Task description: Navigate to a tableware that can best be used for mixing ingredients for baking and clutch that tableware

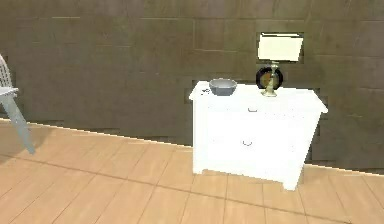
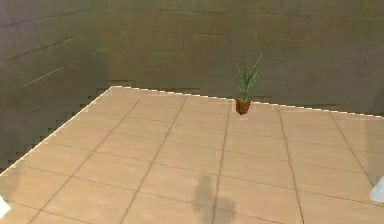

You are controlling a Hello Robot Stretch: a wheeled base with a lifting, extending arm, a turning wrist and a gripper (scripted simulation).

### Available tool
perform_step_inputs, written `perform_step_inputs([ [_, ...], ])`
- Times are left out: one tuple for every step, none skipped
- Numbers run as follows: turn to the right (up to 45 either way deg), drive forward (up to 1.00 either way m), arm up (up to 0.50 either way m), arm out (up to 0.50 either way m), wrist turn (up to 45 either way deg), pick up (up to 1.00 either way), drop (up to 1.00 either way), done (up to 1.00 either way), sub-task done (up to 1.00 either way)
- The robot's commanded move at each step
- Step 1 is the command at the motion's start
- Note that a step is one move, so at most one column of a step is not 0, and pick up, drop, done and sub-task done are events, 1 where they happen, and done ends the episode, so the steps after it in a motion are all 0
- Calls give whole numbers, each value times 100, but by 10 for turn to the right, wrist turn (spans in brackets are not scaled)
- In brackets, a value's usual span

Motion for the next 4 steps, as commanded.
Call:
perform_step_inputs([
  [0,80,0,0,0,0,0,0,0],
  [-450,0,0,0,0,0,0,0,0],
  [-240,0,0,0,0,0,0,0,0],
  [0,0,50,0,0,0,0,0,0],
])
